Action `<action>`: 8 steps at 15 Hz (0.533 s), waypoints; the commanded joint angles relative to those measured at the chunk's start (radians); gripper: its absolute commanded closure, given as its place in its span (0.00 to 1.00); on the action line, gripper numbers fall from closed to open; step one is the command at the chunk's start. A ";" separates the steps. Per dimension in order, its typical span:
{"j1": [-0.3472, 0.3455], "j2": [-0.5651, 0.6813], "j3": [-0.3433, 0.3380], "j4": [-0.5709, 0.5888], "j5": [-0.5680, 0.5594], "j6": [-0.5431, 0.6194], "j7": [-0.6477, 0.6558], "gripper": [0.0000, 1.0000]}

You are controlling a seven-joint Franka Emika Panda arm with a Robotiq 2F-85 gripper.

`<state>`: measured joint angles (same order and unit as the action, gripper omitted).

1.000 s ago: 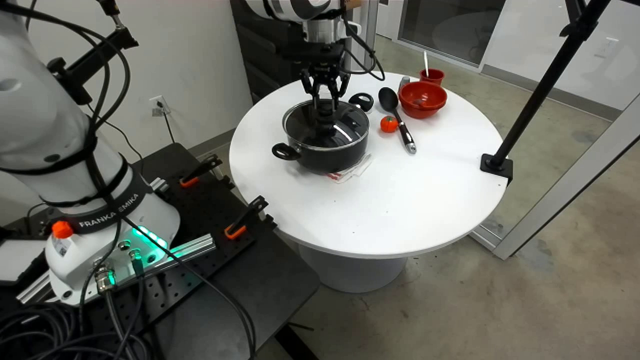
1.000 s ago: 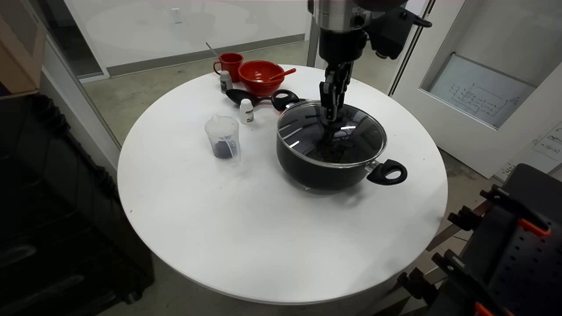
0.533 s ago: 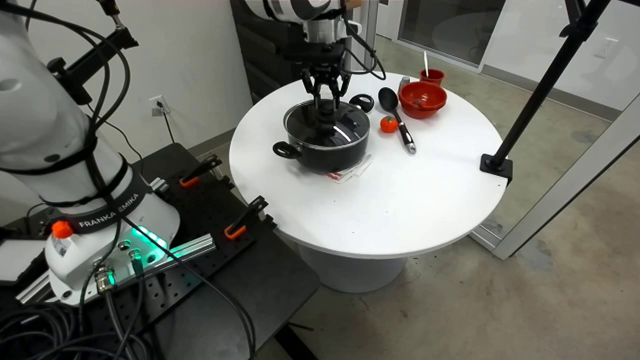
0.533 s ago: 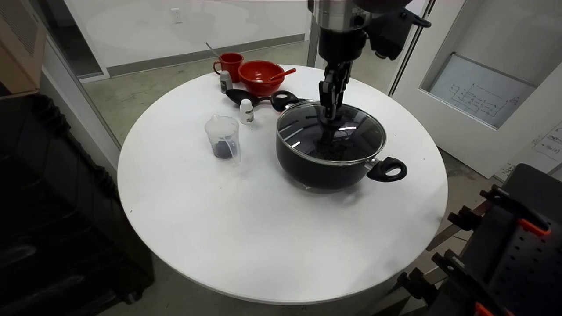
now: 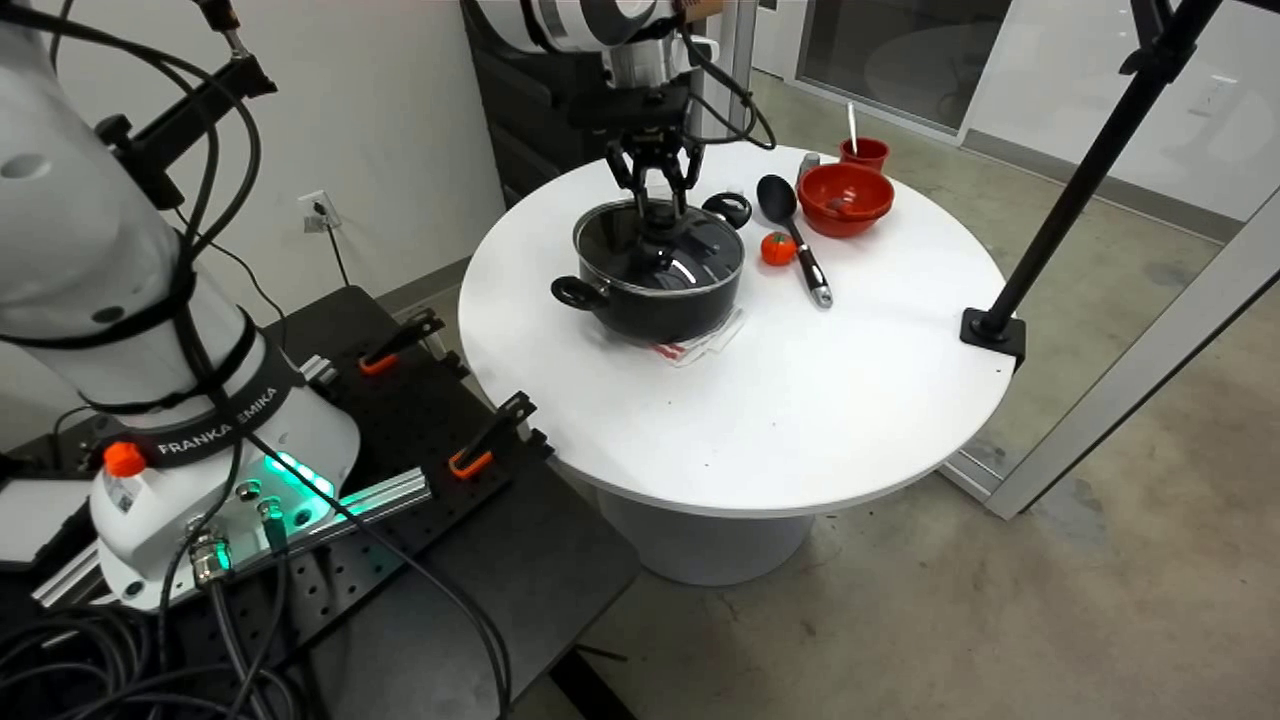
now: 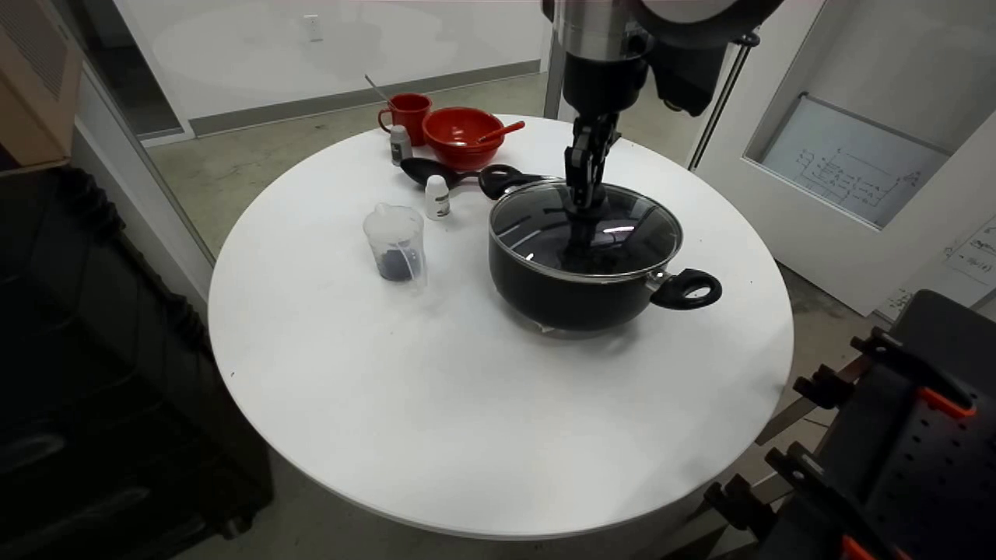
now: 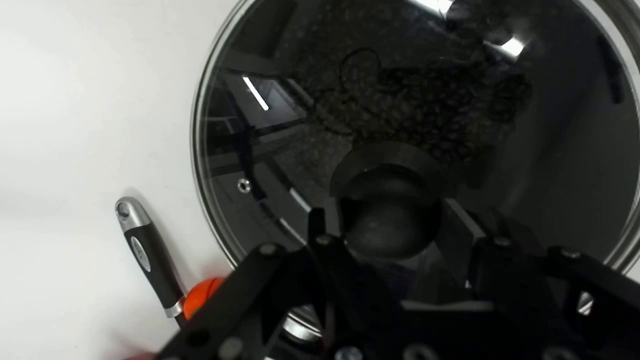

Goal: Pick up the lid and place it on the pot

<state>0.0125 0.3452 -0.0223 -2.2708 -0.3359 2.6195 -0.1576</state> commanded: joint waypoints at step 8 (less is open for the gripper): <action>0.012 0.048 -0.011 -0.007 -0.039 -0.129 -0.031 0.53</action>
<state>0.0273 0.3726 -0.0305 -2.2922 -0.3743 2.5366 -0.1617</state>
